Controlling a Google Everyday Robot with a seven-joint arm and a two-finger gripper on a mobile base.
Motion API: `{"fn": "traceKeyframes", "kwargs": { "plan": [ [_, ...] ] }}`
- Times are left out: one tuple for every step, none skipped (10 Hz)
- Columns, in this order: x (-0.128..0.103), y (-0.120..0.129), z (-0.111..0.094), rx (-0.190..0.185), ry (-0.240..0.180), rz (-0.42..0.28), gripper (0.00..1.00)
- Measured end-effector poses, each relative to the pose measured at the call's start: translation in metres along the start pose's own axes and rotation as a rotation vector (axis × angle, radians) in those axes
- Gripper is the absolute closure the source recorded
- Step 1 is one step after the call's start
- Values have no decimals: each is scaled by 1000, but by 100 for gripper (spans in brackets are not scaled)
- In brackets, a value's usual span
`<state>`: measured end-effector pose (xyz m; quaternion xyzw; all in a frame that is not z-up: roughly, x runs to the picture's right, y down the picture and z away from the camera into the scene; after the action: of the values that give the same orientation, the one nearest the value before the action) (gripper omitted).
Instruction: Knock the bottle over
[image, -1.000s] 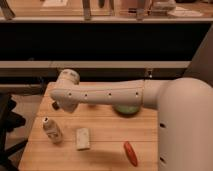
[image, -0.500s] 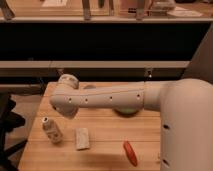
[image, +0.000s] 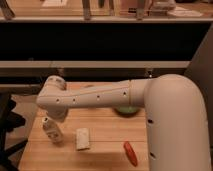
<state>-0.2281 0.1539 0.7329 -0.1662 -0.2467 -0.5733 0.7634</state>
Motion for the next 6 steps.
{"fn": "traceKeyframes", "kwargs": {
  "plan": [
    [-3, -2, 1, 4, -6, -14, 100],
    [-3, -2, 1, 6, -11, -18, 100],
    [-2, -4, 2, 5, -14, -27, 100],
    [-9, -13, 3, 3, -25, -42, 100],
    [-21, -26, 4, 4, -40, -65, 100],
    [-30, -36, 5, 6, -51, -82, 100]
  ]
}}
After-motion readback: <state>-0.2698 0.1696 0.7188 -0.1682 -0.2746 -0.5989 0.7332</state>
